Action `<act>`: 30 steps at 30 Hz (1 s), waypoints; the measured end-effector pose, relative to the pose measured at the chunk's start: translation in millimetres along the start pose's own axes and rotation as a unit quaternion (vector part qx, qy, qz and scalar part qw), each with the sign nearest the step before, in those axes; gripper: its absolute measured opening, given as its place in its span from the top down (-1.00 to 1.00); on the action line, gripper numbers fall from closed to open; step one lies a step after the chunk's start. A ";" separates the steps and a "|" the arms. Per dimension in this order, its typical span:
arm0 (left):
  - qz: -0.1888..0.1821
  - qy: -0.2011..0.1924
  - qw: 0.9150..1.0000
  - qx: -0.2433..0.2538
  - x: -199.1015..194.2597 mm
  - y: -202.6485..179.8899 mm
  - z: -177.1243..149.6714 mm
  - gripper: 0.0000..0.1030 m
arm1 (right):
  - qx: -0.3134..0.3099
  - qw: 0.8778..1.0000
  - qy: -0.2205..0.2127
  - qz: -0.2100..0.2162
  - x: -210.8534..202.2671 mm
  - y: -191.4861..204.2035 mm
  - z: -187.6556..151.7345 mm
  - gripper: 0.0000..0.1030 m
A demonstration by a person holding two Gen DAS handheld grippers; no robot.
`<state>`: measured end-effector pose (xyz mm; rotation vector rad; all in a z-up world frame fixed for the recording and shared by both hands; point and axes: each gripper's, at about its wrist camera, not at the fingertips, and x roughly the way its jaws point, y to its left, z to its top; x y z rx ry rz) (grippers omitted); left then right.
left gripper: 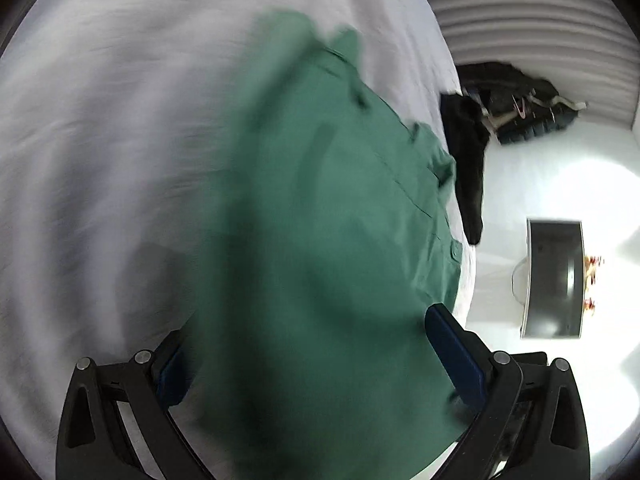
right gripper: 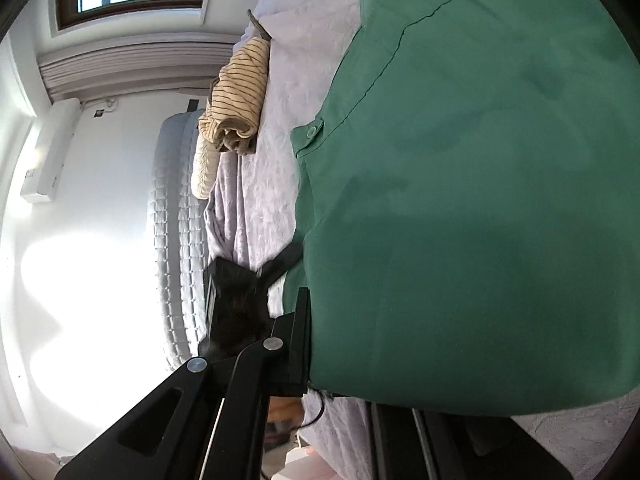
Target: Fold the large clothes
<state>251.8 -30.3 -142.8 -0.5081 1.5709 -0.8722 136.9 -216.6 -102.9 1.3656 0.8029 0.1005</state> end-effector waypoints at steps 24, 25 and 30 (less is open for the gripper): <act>0.100 -0.060 0.959 0.257 29.2 -243.6 -45.4 0.65 | -0.037 0.989 0.043 -0.135 -64.5 -86.8 46.2 0.91; 0.095 -0.054 0.953 0.282 42.1 -266.7 -52.7 0.65 | -0.034 0.992 0.039 -0.119 -75.4 -87.2 45.0 0.91; 0.114 -0.017 0.922 0.369 118.3 -335.4 -88.1 0.65 | -0.047 0.992 -0.031 -0.110 -157.4 -95.1 36.4 0.86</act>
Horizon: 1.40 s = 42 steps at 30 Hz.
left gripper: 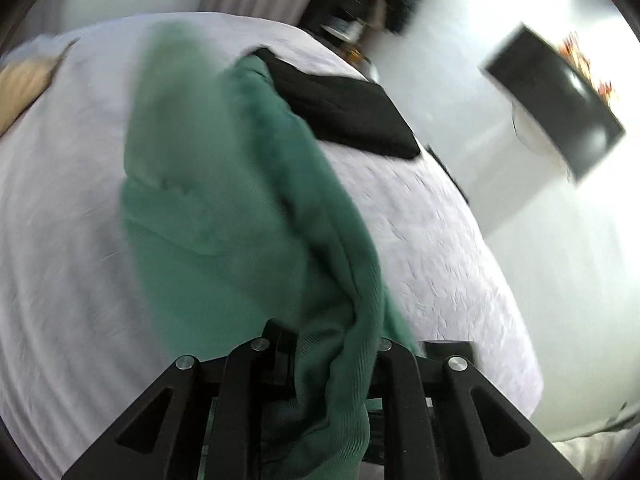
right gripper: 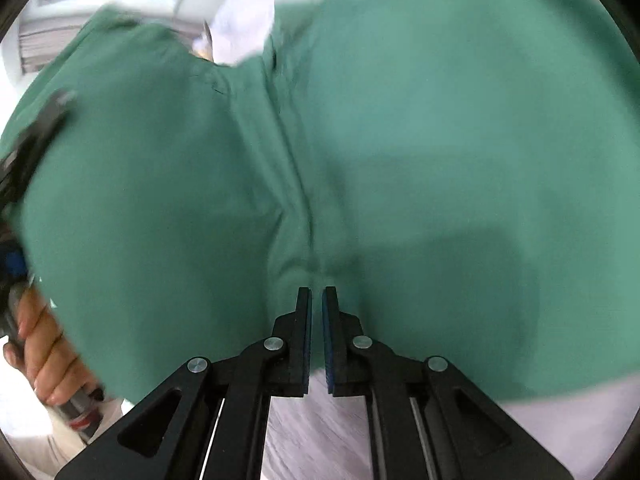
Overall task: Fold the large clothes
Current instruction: 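Fold the jacket over with the right tool while the left tool opens, then lower the folded jacket onto the bed with the right tool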
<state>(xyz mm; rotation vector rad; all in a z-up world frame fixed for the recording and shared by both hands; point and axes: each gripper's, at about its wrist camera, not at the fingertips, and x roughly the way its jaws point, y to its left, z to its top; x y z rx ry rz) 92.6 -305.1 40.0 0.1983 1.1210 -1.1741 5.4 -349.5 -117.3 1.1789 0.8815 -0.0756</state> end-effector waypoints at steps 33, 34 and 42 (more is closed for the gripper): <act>0.257 0.012 0.958 -0.124 24.2 88.5 -52.5 -0.99 | 0.122 0.978 -0.067 0.153 -69.3 -118.7 73.2 -0.23; 0.265 0.016 0.955 -0.134 25.3 101.4 -57.8 -0.99 | 0.108 0.981 -0.059 0.150 -66.3 -109.7 85.1 -0.23; 0.253 0.025 0.953 -0.168 34.6 119.2 -72.0 -0.99 | 0.008 0.997 -0.053 0.056 -61.2 -46.3 140.7 0.88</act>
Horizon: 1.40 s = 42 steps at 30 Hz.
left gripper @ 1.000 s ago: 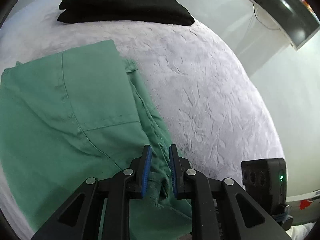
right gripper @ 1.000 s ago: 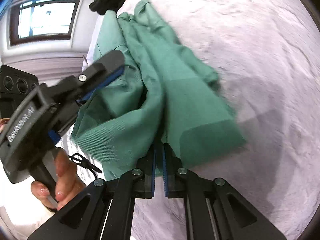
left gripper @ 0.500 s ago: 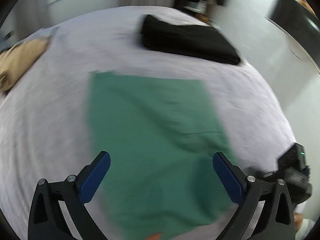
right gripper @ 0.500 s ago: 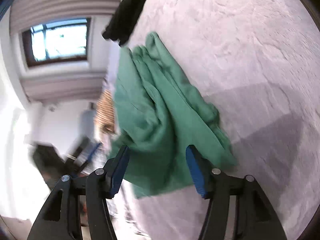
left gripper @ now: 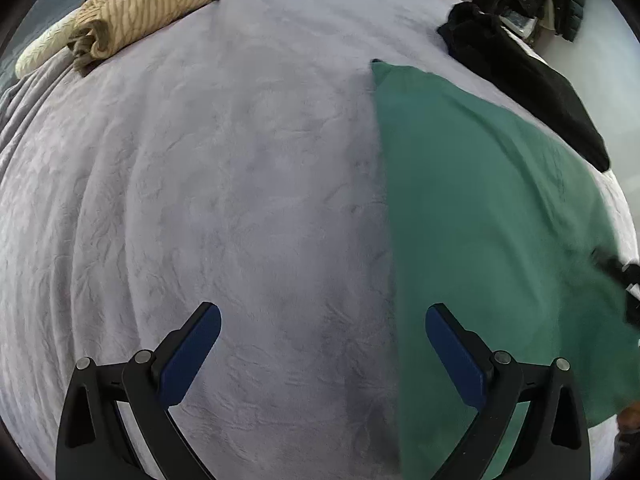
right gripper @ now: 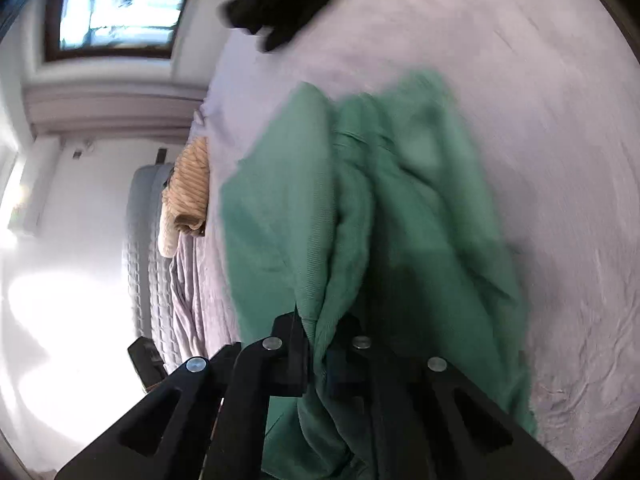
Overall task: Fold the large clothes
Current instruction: 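Lower the folded jacket onto the bed with the right tool, then open the right tool and withdraw it from the folded jacket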
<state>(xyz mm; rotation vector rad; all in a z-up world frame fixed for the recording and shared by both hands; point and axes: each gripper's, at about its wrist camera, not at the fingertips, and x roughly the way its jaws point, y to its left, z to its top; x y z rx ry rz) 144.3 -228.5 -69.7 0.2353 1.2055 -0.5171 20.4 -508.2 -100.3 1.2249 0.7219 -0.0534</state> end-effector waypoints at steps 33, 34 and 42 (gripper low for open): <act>-0.076 0.049 0.994 0.062 4.0 -33.8 -70.3 -1.00 | -0.056 0.979 0.067 -0.184 -77.9 -49.9 -118.7 0.95; -0.077 0.051 0.994 0.056 5.9 -33.4 -71.0 -1.00 | -0.034 0.980 0.073 -0.180 -74.1 -67.2 -121.4 0.95; -0.037 0.041 0.996 0.073 -3.7 -46.3 -74.4 -1.00 | -0.018 0.984 0.060 -0.168 -85.6 -71.1 -123.8 0.98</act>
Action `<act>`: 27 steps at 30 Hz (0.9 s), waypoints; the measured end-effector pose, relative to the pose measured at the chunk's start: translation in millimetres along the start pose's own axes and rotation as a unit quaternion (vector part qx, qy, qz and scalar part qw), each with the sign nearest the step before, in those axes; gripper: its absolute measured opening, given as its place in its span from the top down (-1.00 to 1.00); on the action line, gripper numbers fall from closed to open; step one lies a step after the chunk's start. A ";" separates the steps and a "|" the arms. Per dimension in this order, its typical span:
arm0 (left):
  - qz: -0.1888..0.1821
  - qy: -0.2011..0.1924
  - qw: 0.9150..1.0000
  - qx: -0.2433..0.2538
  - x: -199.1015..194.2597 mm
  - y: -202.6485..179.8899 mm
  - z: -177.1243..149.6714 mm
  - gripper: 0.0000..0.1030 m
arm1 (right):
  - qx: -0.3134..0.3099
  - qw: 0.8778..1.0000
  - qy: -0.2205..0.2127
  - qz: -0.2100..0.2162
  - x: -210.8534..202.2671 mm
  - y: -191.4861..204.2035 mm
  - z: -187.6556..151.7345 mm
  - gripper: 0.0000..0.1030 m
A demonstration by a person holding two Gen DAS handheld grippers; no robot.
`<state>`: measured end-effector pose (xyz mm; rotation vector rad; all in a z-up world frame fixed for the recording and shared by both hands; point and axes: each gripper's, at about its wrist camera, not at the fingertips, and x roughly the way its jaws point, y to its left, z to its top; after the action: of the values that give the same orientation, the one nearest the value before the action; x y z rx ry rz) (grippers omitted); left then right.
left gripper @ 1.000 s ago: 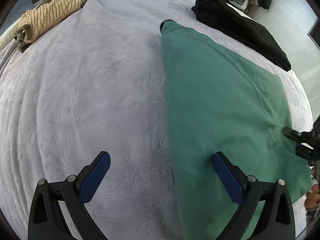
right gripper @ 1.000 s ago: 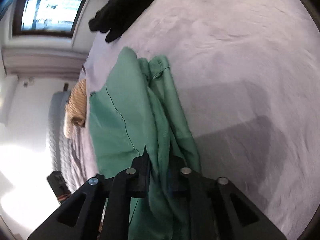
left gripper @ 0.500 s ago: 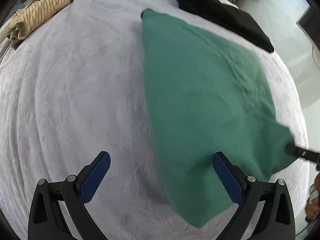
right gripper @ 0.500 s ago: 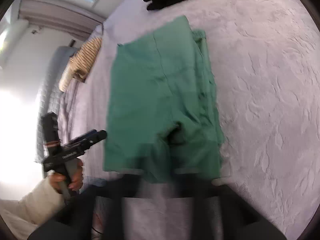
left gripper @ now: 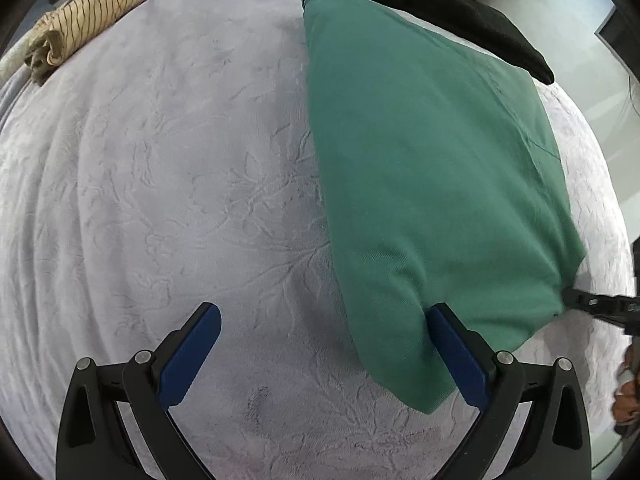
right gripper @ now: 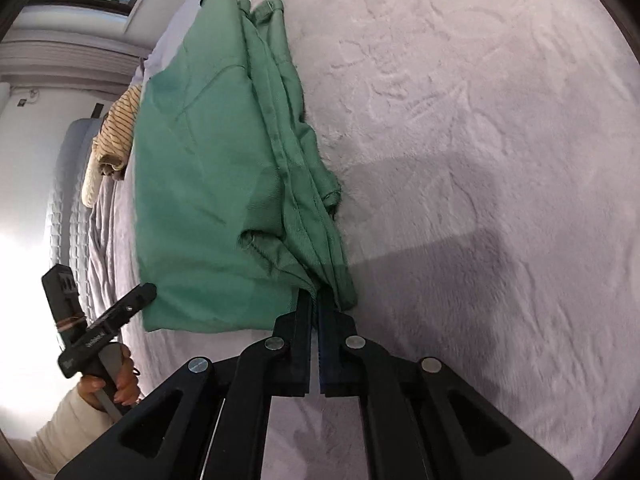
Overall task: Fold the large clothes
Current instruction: 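Open the right tool and withdraw it from the folded jacket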
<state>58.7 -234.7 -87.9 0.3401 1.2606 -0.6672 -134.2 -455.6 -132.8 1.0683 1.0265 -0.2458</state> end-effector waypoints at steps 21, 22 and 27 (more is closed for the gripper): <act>0.039 0.009 0.999 -0.031 -5.1 -17.1 -11.2 -1.00 | -0.025 1.000 0.015 -0.011 22.6 23.6 21.4 1.00; 0.039 0.009 0.999 -0.030 -4.0 -19.7 -10.5 -1.00 | -0.026 0.999 0.015 -0.012 21.7 23.2 18.8 1.00; 0.028 0.012 0.999 -0.040 -0.3 -22.0 -8.8 -1.00 | -0.026 0.999 0.018 -0.020 17.2 22.5 15.7 1.00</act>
<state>38.0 -246.4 -87.5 0.3183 1.2918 -0.5647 -102.1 -452.1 -131.3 1.0092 1.0823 -0.2306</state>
